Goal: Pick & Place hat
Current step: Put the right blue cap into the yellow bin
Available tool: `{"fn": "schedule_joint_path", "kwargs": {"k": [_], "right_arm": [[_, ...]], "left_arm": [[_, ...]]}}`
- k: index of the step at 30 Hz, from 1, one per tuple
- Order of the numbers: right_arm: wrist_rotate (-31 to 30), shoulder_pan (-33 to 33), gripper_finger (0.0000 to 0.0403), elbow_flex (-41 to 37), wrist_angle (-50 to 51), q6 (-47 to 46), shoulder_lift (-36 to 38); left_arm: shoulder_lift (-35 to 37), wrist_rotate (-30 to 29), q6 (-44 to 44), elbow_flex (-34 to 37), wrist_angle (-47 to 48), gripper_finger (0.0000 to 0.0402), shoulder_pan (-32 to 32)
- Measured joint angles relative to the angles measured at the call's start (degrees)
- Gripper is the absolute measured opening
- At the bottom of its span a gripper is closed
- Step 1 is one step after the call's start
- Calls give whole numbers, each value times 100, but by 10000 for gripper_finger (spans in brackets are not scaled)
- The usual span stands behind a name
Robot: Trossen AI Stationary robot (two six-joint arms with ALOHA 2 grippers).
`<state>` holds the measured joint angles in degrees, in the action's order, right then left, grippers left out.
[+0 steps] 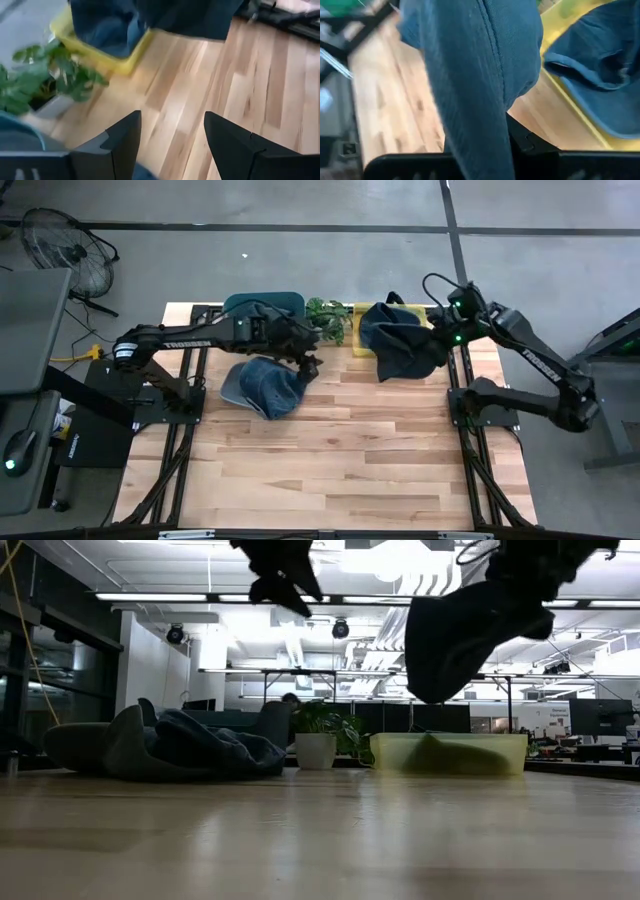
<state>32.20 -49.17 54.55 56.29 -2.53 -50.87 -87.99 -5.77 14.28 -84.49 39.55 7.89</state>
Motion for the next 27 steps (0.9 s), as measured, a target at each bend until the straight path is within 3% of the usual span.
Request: {"fn": "schedule_joint_path", "kwargs": {"k": [6, 12, 19, 27], "right_arm": [[1314, -520, 1, -1127, -1315, -441, 365], [2294, -1102, 1, -1862, -2693, -1015, 188], [2772, -1713, 1, -1918, -3769, -1312, -723], [2888, -2132, 1, -1379, -3810, -1226, -1906]], "left_arm": [[-9, 322, -97, 13, -488, 211, 5], [-20, 527, -50, 13, -677, 211, 3], [39, 839, -46, 15, -617, 211, 3], [61, 1144, 61, 13, -690, 211, 3]]}}
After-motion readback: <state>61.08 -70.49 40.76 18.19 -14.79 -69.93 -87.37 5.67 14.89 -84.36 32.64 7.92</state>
